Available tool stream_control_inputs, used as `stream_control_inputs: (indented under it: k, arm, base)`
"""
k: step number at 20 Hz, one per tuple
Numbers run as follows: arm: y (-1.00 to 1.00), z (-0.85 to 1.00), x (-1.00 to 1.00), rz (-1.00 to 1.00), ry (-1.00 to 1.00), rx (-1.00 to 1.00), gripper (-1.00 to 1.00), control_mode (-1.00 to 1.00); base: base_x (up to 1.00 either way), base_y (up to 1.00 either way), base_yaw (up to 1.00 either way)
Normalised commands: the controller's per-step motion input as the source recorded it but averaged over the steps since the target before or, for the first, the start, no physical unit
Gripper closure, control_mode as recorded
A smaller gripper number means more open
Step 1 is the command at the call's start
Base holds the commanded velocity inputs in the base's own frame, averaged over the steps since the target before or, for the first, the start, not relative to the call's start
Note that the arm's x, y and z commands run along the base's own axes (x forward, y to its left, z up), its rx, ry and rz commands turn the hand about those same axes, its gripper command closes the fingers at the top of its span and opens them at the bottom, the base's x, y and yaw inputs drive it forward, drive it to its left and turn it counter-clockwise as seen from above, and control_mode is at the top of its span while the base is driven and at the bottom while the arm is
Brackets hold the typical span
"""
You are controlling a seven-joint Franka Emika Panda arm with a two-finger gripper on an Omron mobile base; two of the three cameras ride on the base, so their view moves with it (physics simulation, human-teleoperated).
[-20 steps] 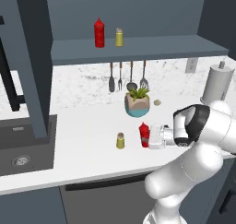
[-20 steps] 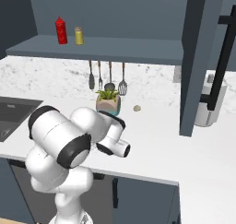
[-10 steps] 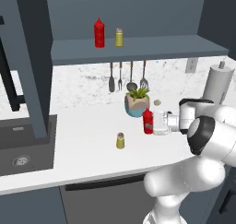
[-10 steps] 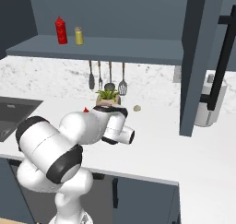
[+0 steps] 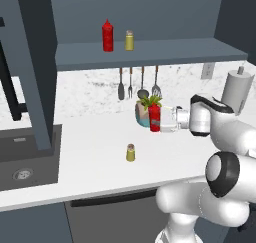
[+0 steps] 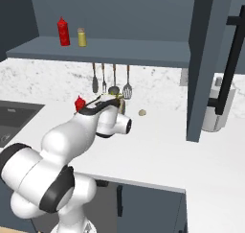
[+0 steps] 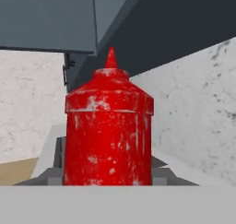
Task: Put the shaker and condiment bottle from the counter next to their counterparts in the cabinet.
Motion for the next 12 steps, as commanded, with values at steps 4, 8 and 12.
stream_control_inputs:
  k: [4, 8, 12]
  arm:
    - [0.27, 0.65, 0.0, -0.03, 0.0, 0.0, 1.0, -1.0]
    - [0.35, 0.58, 0.0, -0.03, -0.01, 0.0, 1.0, -1.0]
    - [0.29, 0.49, 0.0, 0.0, 0.0, 0.04, 1.0, -1.0]
  base:
    - [0.0, 0.0, 0.0]
    - [0.0, 0.0, 0.0]
    - [0.0, 0.0, 0.0]
